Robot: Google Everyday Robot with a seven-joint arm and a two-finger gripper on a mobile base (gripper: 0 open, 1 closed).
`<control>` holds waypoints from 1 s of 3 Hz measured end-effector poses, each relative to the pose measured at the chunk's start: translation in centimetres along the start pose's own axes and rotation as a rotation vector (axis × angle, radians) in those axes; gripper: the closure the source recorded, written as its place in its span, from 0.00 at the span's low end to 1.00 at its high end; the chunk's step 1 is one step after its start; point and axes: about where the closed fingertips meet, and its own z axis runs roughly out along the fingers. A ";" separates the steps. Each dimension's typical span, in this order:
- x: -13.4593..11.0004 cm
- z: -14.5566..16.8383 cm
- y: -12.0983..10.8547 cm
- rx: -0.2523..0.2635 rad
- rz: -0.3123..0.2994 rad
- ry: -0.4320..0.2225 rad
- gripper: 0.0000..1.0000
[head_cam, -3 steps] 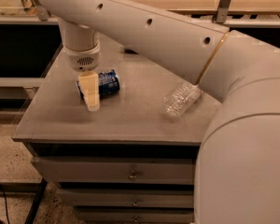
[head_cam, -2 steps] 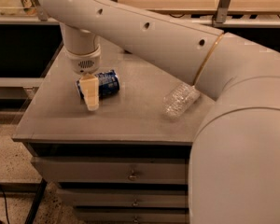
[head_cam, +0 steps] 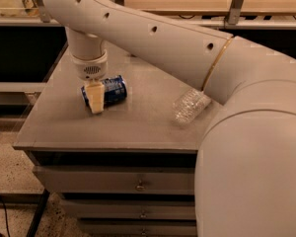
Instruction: Pick pepsi can
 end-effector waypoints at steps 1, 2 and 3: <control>0.8 -1.1 -0.4 0.003 0.019 0.002 0.65; 2.6 -4.4 -1.3 0.037 0.052 -0.006 0.64; 4.4 -8.7 -2.0 0.086 0.058 -0.003 0.59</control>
Offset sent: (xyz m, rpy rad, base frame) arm 0.0279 -0.0540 0.0900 0.0423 -0.0575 -0.1015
